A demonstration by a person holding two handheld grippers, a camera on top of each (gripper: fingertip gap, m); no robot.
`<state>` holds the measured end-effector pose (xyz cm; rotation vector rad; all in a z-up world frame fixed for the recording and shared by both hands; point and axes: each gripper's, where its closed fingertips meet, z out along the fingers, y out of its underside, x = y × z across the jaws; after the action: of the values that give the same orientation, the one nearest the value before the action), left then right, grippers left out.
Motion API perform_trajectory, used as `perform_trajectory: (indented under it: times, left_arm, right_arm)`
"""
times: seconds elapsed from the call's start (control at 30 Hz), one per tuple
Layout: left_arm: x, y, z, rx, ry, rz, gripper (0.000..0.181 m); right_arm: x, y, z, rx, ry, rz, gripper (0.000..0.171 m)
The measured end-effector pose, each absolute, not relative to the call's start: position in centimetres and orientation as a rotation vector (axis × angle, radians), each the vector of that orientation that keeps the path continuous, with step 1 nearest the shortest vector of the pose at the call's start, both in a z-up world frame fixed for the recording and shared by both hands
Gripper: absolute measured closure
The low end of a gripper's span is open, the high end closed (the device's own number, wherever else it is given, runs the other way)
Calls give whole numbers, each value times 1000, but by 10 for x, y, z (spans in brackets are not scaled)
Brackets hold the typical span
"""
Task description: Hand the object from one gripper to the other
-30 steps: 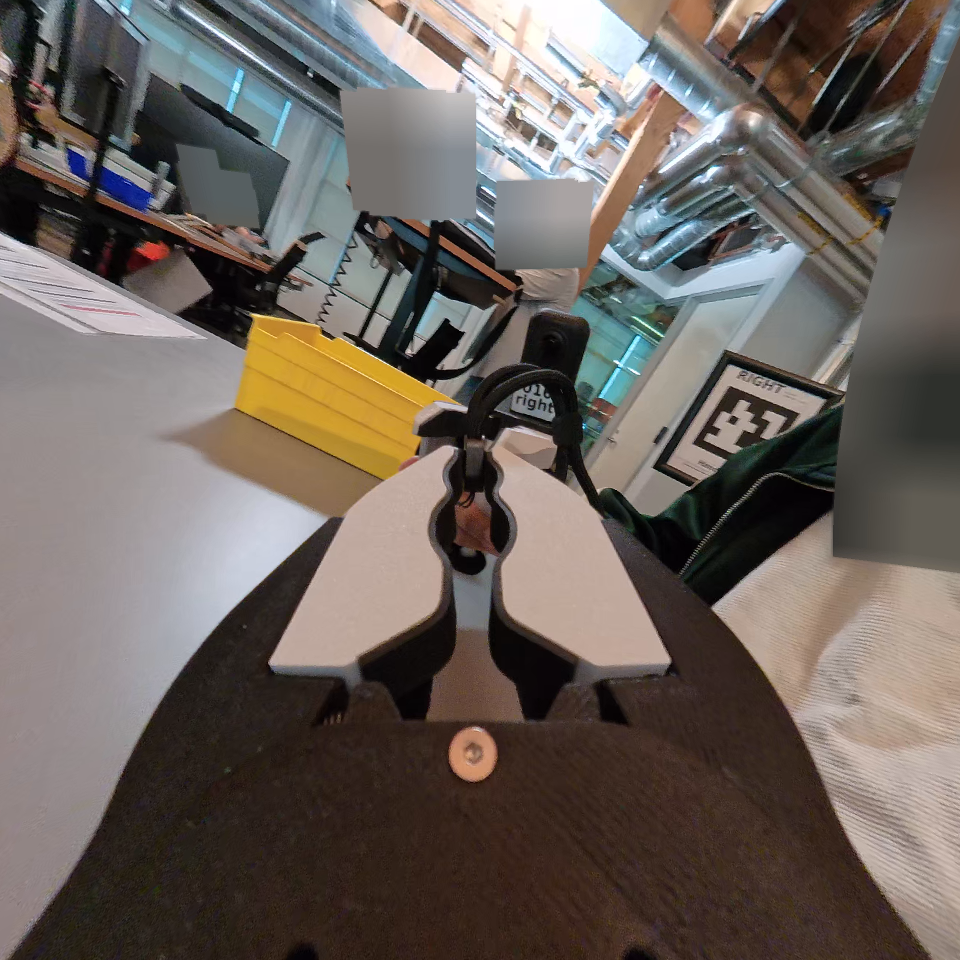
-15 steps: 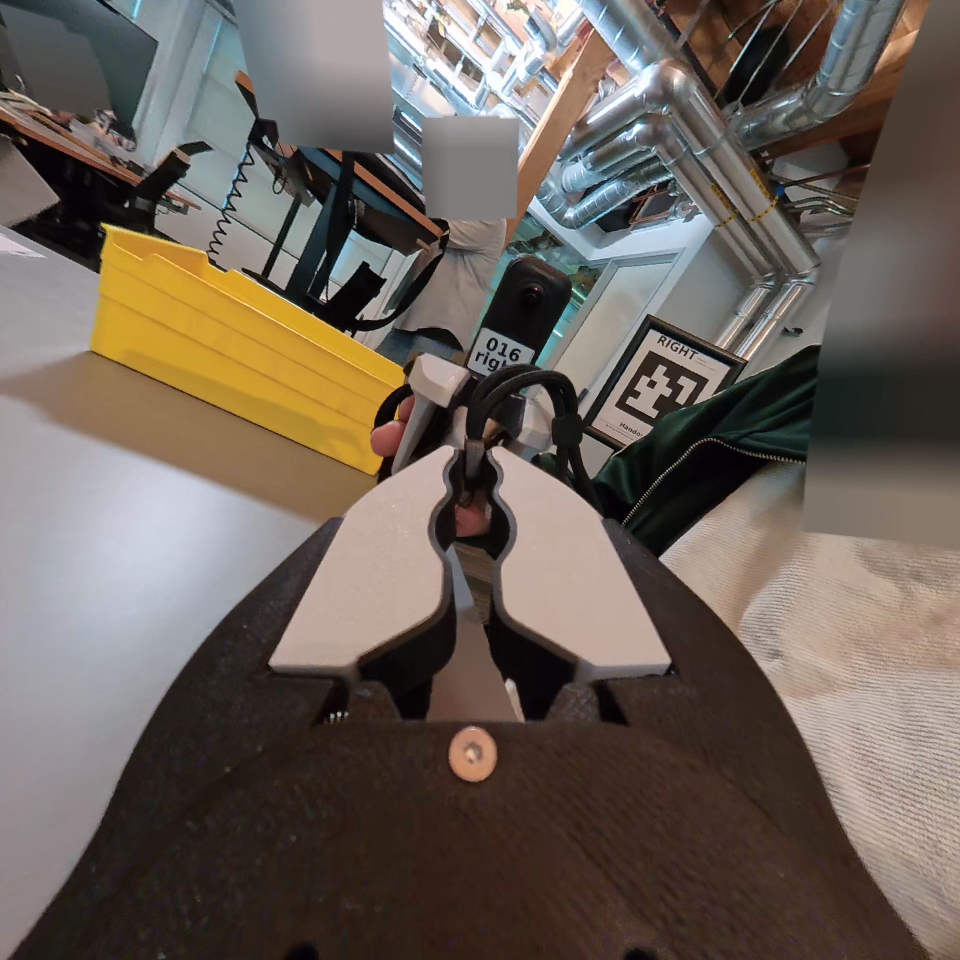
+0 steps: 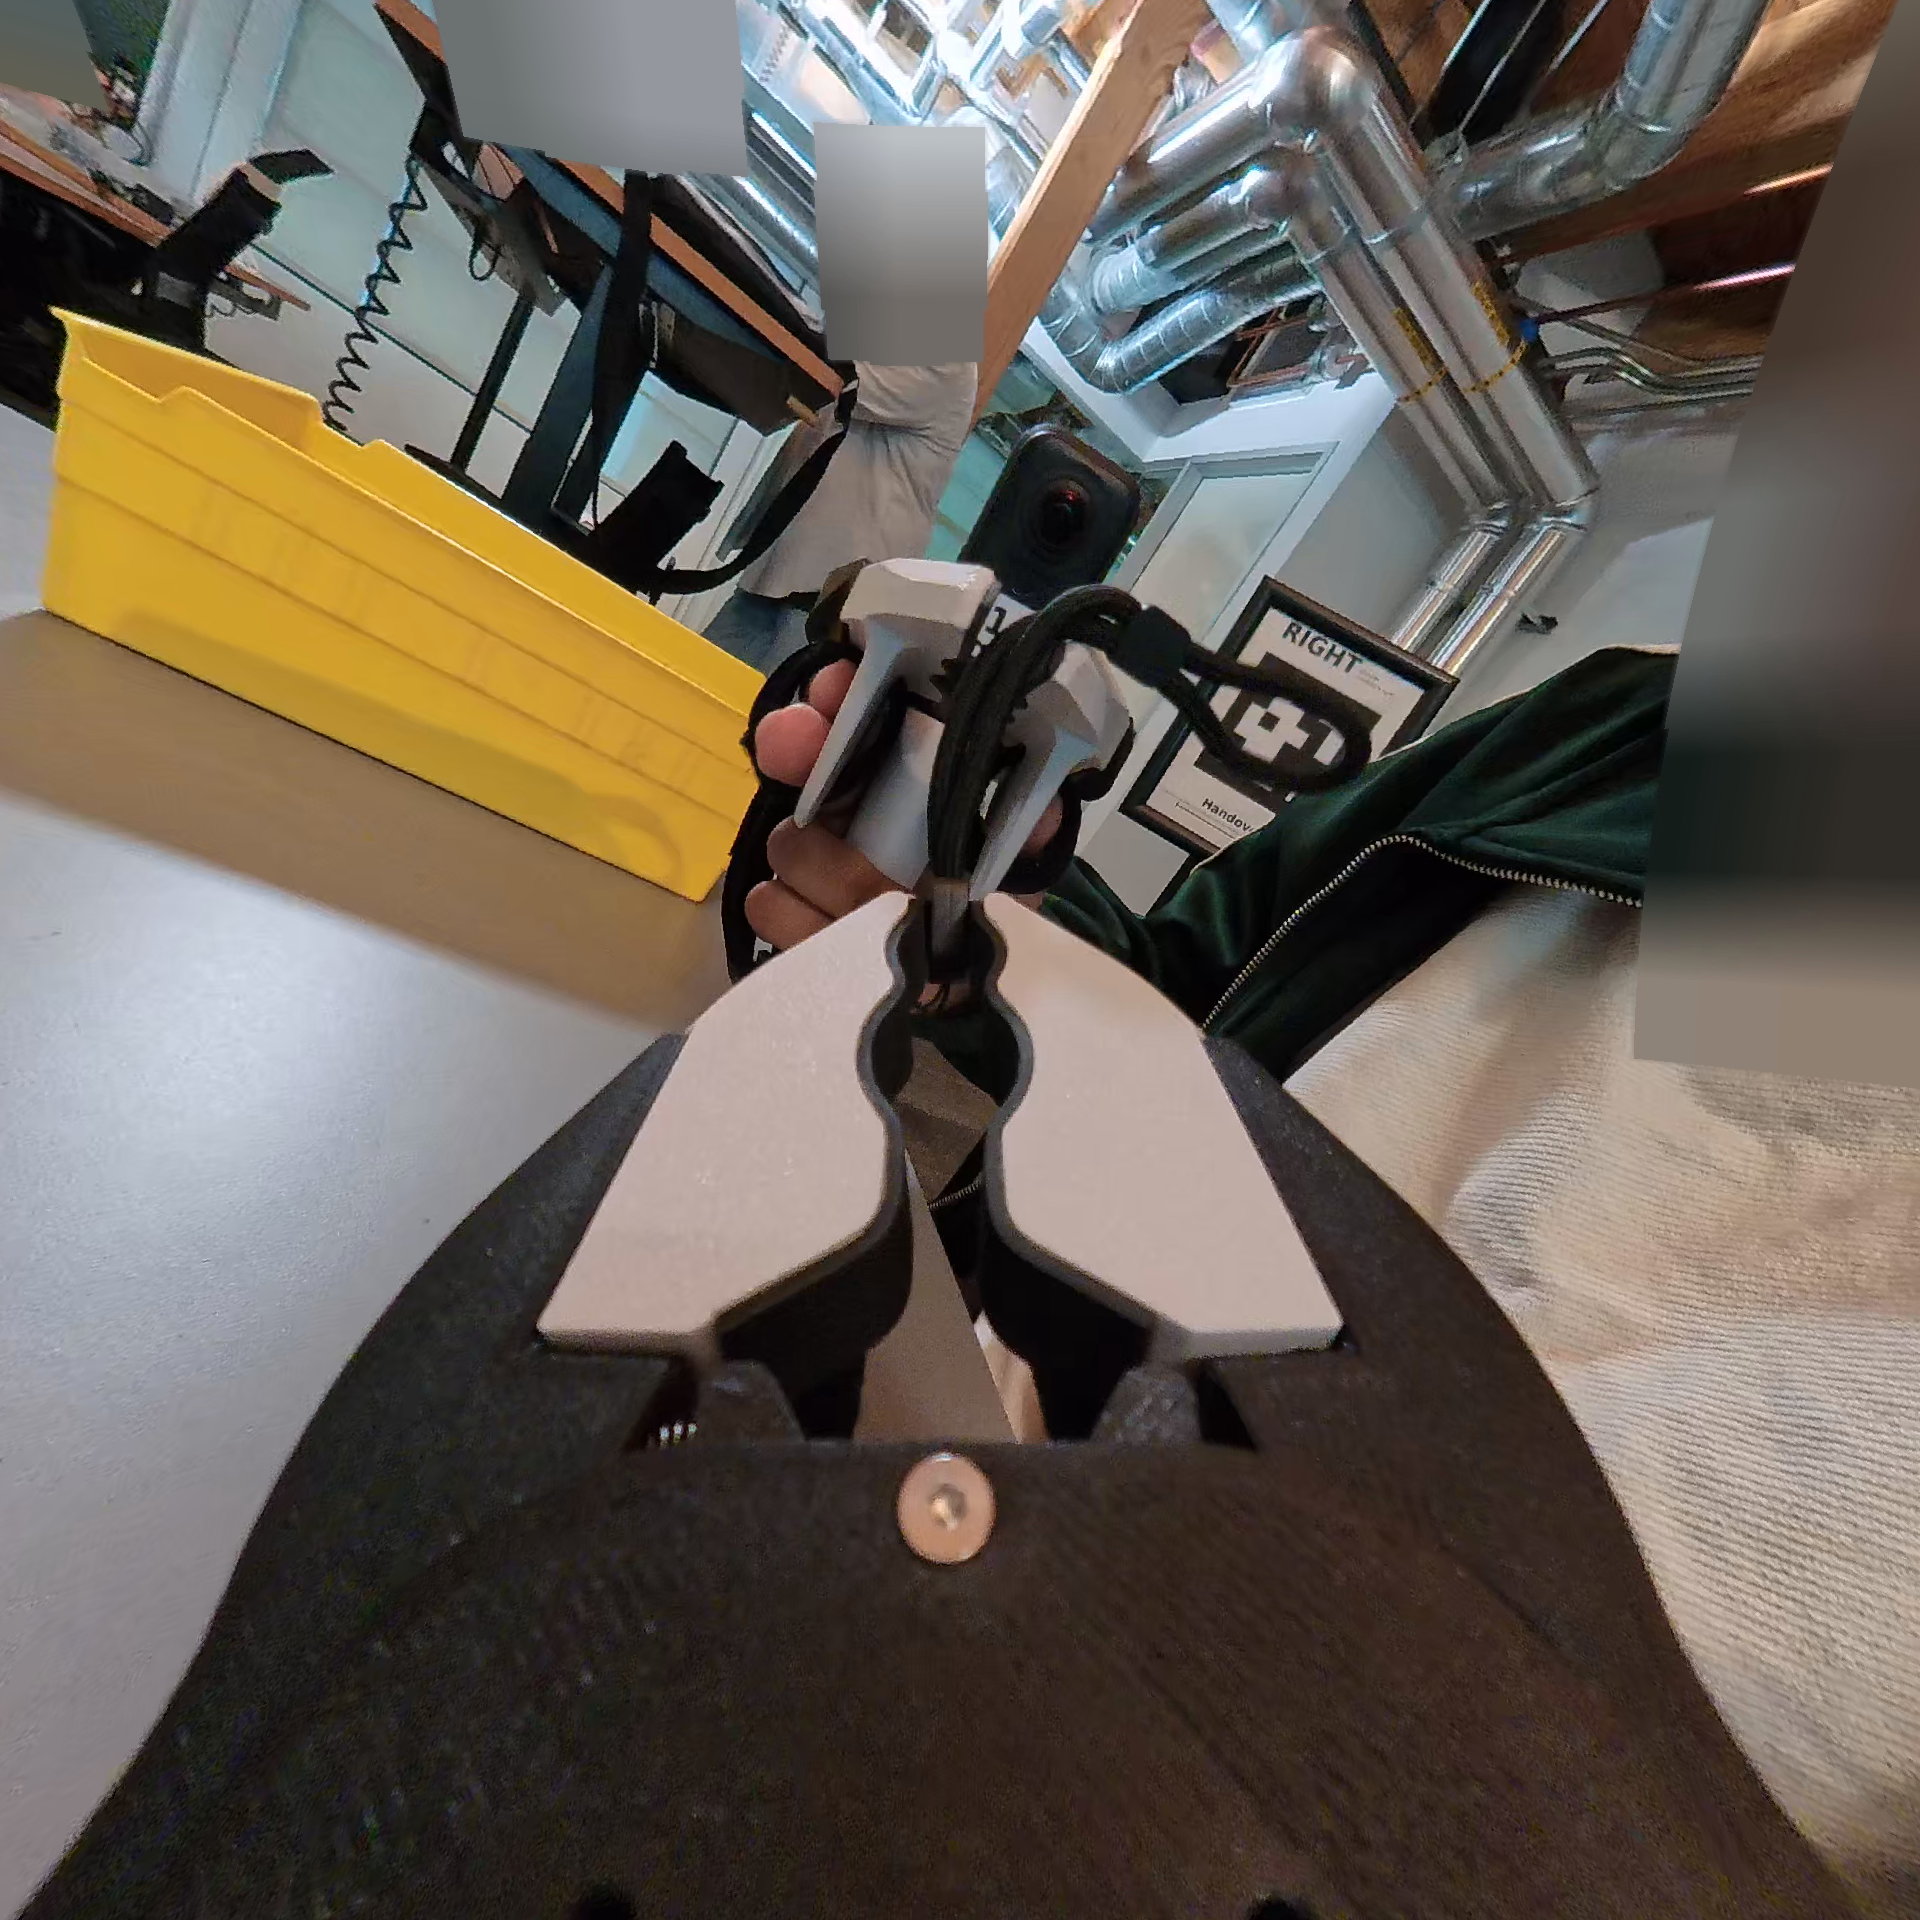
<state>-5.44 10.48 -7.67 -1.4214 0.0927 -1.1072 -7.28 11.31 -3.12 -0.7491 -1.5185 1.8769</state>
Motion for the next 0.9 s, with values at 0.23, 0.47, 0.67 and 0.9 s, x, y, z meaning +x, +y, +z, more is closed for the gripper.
perform_trajectory:
  times: [0.23,0.47,0.67,0.9]
  left_arm:
    - [-50,106,-82,-1450,92,-1144,175]
    - [-48,106,-83,-1463,105,-1135,175]
    - [-47,107,-84,-1467,107,-1129,175]
    - [-46,107,-87,-1488,119,-1107,175]
  right_arm:
    - [-71,114,-25,-676,-1501,1757,151]
    - [-73,114,-26,-639,-1510,1612,156]
    - [-72,115,-22,-629,-1490,1560,163]
    - [-72,119,-16,-667,-1432,1582,156]
